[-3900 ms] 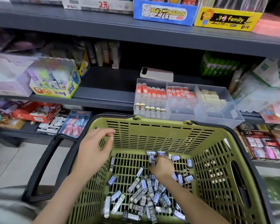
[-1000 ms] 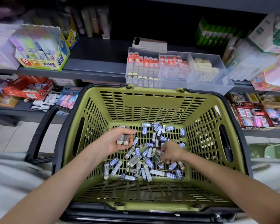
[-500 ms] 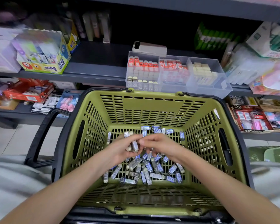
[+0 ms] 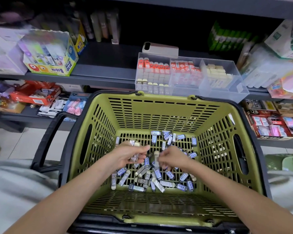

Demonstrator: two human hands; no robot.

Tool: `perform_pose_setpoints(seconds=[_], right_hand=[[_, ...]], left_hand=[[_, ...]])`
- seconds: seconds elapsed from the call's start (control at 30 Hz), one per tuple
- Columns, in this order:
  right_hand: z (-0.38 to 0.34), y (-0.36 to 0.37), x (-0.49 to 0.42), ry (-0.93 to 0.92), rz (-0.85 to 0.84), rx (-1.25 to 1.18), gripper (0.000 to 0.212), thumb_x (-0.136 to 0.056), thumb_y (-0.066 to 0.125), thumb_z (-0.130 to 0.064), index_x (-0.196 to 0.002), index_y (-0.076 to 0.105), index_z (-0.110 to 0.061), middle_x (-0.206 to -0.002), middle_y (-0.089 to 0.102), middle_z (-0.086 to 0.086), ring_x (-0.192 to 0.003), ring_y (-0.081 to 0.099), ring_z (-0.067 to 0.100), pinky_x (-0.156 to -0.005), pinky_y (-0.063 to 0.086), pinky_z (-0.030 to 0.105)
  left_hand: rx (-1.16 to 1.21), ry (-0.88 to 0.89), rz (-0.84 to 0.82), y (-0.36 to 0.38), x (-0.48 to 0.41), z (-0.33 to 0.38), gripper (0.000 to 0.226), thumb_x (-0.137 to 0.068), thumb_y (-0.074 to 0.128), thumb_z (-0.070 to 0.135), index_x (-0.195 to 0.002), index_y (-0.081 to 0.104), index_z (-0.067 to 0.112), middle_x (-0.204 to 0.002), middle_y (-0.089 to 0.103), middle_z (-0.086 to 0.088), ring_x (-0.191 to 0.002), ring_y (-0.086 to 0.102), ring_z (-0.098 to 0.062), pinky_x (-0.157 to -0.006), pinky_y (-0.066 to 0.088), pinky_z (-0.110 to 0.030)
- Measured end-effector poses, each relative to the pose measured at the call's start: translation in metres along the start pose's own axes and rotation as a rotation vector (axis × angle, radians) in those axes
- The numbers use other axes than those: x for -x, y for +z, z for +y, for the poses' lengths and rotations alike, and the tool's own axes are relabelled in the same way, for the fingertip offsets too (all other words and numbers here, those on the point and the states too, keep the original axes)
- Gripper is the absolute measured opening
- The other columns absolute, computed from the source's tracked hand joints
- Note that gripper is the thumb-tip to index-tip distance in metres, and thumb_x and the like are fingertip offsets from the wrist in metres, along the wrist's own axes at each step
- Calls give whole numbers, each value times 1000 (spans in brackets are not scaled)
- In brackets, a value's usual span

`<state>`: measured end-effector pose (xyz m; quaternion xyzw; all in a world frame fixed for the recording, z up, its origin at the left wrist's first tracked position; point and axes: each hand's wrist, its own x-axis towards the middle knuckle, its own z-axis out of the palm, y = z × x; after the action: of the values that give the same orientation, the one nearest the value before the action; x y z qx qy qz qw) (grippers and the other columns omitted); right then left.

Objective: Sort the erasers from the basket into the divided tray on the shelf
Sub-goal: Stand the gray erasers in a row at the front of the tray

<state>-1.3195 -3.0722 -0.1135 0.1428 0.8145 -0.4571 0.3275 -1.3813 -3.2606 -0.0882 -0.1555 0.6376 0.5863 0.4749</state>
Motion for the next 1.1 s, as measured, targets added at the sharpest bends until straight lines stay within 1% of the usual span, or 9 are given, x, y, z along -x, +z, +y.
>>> perform_pose_setpoints(seconds=[0.07,0.17,0.3,0.4,0.5,0.7,0.83,1.03,1.1], right_hand=[[-24,-1,5,-124,-71,-229,9,-86,62,-10,-80,68,-12,-70,67,4,-55,59,9,-53,50,17],[-47,-1,6,-261,-128,-305,8,-82,69,-17,-89,71,-19,-70,69,0,-55,52,11,-50,43,17],[-44,3,-6,-364,-59,-273,17,-74,75,-30,-91,72,-31,-63,56,-11,-56,43,6,-56,38,16],[-23,27,-23,-419,59,242,29,-74,75,-34,-101,70,-25,-93,61,-6,-87,51,9,-82,40,28],[-8,49,-35,-467,59,803,37,-77,70,-41,-112,66,-30,-100,48,-2,-103,42,18,-86,31,29],[-2,60,-52,-582,77,1168,38,-78,68,-36,-115,64,-27,-109,49,3,-109,40,24,-97,29,39],[2,53,-52,-557,98,934,30,-83,62,-42,-106,67,-24,-95,42,-3,-101,41,19,-86,26,31],[-36,21,-15,-311,96,-208,22,-85,66,-33,-95,61,-14,-94,67,1,-85,65,19,-79,54,31],[-57,2,1,-337,181,-334,25,-83,66,-36,-96,60,-15,-90,70,-2,-78,66,9,-75,51,23]], left_hand=[[17,-25,-22,3,6,6,72,-55,86,24,-114,57,-4,-114,60,-14,-98,64,-24,-71,59,-34],[75,-45,-42,1,14,18,61,-61,85,17,-114,60,1,-120,50,-15,-98,64,-28,-67,59,-36],[156,10,16,-15,21,31,45,-60,80,15,-99,63,2,-82,73,-14,-69,72,-24,-59,59,-34],[264,81,82,-28,26,39,44,-56,80,15,-95,62,3,-69,73,-9,-61,71,-21,-55,58,-31],[363,133,77,-36,30,45,37,-59,80,11,-91,64,2,-74,73,-10,-64,71,-21,-58,58,-31],[379,177,47,-33,34,47,41,-57,79,7,-94,64,1,-74,73,-10,-65,71,-21,-61,59,-33],[402,178,76,-29,35,48,47,-54,78,4,-98,62,0,-77,73,-11,-63,72,-20,-57,58,-32],[304,255,150,-27,34,47,58,-55,83,10,-108,59,-1,-104,68,-15,-71,73,-18,-60,56,-26],[270,283,100,-23,35,48,65,-55,85,16,-112,59,-3,-102,69,-14,-78,72,-19,-64,57,-28]])
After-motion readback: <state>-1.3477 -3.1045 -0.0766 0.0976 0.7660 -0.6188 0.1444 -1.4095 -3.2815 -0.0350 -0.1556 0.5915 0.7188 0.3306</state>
